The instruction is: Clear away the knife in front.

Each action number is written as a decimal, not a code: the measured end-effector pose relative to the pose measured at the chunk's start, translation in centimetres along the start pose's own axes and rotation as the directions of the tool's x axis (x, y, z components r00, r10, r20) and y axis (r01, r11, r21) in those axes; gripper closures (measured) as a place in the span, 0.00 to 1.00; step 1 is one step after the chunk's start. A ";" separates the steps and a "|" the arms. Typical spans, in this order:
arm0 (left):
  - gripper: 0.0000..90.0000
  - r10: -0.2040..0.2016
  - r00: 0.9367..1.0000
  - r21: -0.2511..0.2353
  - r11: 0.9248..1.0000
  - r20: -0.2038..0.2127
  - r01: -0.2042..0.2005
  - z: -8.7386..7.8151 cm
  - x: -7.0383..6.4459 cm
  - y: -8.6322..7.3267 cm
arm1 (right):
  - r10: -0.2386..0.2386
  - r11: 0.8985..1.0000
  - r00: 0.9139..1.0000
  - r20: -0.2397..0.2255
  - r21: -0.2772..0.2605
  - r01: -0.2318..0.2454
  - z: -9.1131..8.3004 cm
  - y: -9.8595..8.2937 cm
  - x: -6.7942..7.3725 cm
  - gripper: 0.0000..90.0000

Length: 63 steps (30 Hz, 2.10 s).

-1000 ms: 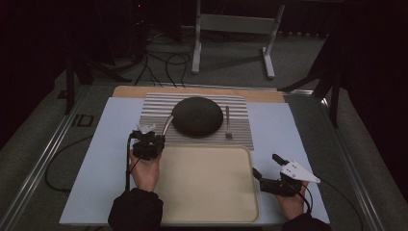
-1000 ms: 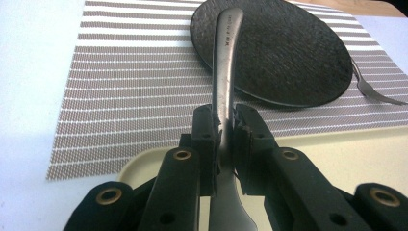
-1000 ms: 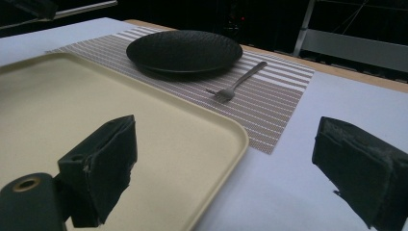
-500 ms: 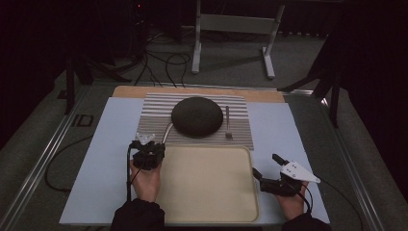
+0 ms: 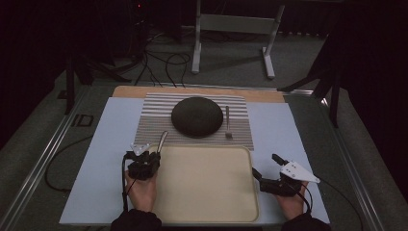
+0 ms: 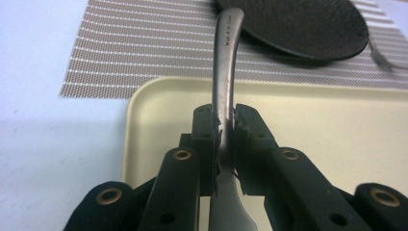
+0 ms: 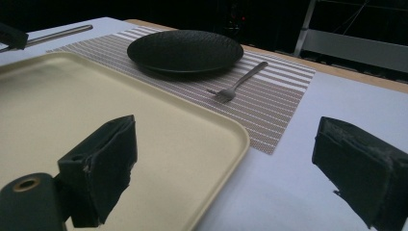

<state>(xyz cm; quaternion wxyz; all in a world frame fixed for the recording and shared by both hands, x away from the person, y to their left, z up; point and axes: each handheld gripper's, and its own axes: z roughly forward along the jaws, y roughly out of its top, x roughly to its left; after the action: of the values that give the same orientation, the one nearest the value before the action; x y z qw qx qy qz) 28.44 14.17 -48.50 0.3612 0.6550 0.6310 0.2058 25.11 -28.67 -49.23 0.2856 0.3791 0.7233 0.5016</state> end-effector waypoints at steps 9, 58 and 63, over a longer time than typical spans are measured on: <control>0.89 0.003 1.000 0.021 1.000 -0.013 -0.003 0.0 0.2 -1.3 | -0.001 1.000 1.000 0.000 -0.001 0.001 0.0 0.0 0.0 0.09; 0.12 0.102 0.995 -0.030 0.994 -0.002 -0.102 -1.9 1.1 -2.0 | -0.004 1.000 1.000 -0.004 0.000 0.004 0.1 0.0 0.1 0.09; 0.09 0.138 0.990 -0.061 0.989 0.029 -0.136 -2.3 1.2 -1.3 | -0.006 1.000 1.000 -0.004 0.000 0.006 0.1 0.0 0.1 0.09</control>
<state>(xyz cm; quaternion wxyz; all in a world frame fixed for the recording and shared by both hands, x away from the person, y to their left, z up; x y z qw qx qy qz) 26.05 15.77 -48.17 0.3756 0.6892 0.5721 0.2379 25.14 -28.51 -49.25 0.2856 0.3761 0.7249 0.5016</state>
